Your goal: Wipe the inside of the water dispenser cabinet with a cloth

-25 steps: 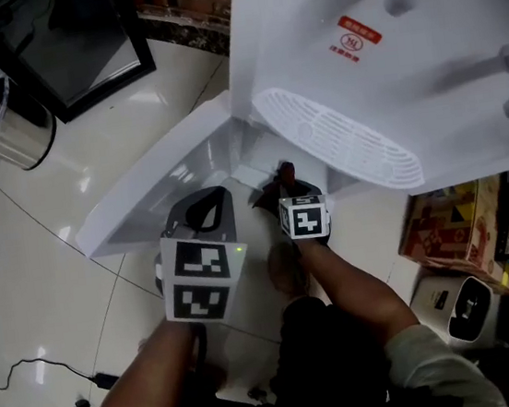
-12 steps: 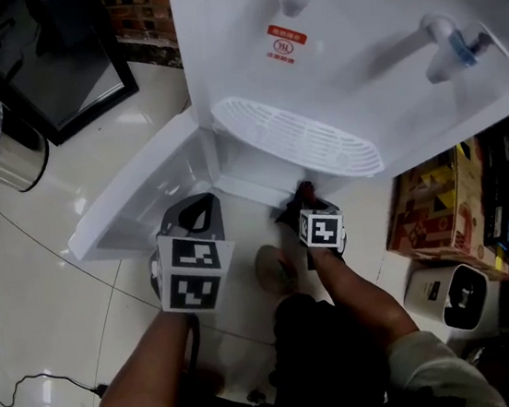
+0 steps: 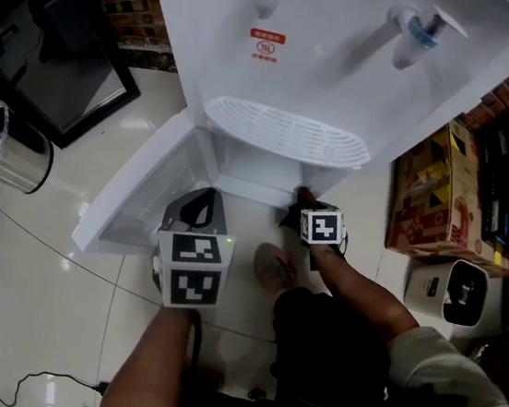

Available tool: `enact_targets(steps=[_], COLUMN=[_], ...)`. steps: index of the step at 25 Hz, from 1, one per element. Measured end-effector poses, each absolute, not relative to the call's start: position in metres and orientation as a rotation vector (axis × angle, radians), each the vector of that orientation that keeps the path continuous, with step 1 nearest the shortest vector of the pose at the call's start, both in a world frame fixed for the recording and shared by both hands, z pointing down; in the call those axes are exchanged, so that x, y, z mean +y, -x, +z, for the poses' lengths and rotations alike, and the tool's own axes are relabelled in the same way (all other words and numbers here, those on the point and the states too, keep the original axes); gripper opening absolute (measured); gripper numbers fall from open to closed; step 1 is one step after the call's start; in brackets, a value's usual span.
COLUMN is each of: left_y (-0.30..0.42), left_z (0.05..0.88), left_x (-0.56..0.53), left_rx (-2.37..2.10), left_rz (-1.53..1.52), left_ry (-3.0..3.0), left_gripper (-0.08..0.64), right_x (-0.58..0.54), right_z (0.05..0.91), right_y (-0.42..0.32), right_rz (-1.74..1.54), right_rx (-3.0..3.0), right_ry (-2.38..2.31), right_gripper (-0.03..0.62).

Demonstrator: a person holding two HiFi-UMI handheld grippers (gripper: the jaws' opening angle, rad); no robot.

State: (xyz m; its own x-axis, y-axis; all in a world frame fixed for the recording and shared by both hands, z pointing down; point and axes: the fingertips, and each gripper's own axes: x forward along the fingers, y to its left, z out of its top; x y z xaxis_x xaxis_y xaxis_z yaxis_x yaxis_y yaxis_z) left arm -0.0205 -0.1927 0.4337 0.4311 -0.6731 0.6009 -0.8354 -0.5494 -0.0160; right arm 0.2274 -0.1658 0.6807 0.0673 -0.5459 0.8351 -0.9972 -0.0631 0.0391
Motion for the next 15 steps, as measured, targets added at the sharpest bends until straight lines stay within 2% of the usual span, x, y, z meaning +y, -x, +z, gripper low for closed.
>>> enact_targets(steps=[8, 15], left_y=[0.025, 0.023], left_z=[0.398, 0.346], left_x=[-0.167, -0.146], left_rx=[-1.396, -1.493], left_rz=[0.789, 0.821], left_ry=[-2.414, -2.511], left_gripper=[0.000, 0.000], right_x=[-0.141, -0.144], right_z=[0.637, 0.534], right_y=[-0.237, -0.212], right_rz=[0.887, 0.703], right_rx=[-1.652, -1.969], right_ry=[-1.784, -1.729], right_gripper=[0.081, 0.081])
